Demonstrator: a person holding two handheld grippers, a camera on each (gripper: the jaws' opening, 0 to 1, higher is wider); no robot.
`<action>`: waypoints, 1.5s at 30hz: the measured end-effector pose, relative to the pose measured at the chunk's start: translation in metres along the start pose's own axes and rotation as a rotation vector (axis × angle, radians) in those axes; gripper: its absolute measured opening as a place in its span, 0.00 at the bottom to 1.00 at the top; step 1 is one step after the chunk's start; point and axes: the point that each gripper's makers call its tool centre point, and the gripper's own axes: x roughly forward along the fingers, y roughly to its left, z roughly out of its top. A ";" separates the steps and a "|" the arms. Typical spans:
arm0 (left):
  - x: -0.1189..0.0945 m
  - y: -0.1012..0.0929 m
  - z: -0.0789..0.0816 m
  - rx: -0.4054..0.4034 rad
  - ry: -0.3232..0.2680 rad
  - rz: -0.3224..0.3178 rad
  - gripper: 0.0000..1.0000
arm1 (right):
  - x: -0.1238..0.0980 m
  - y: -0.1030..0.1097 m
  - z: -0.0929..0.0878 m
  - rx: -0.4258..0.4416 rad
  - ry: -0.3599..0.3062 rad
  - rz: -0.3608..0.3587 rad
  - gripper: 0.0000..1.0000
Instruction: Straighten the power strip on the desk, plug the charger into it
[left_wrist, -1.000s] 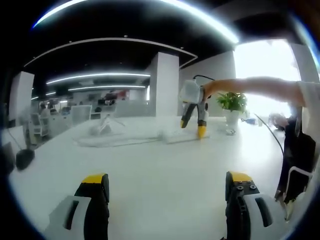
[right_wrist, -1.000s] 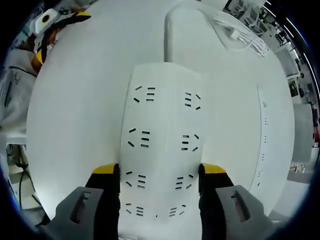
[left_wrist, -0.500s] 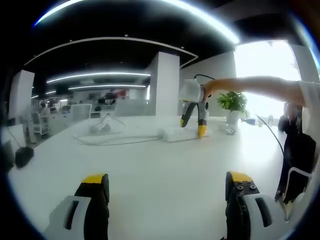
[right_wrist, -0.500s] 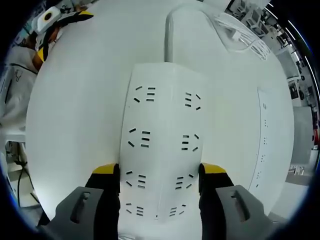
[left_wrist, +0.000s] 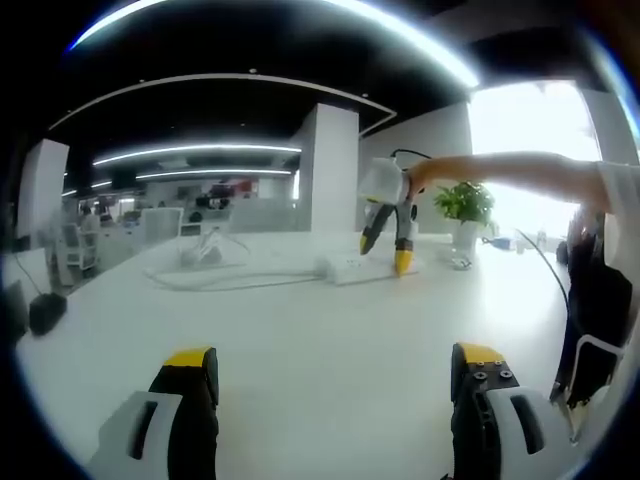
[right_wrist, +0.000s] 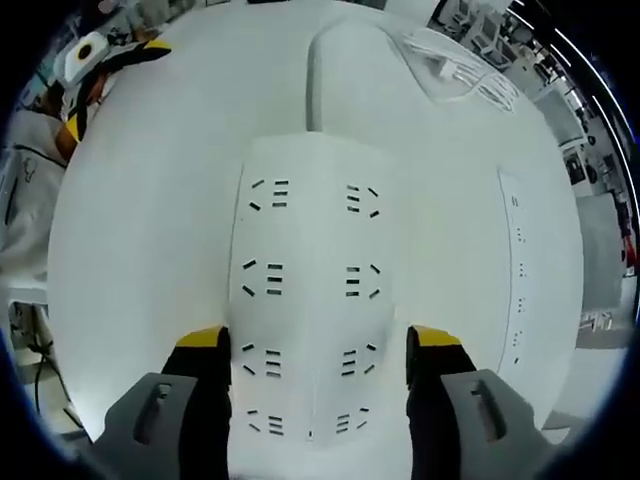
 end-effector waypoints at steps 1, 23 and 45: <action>0.000 0.000 0.000 0.000 0.000 0.001 0.99 | 0.000 0.000 0.001 0.002 -0.005 0.000 0.71; -0.003 0.001 0.002 -0.002 -0.006 0.001 0.99 | 0.008 0.004 0.019 0.048 -0.125 -0.003 1.00; -0.002 -0.008 0.003 0.003 -0.008 -0.019 0.99 | -0.016 -0.003 0.044 0.176 -0.446 -0.073 1.00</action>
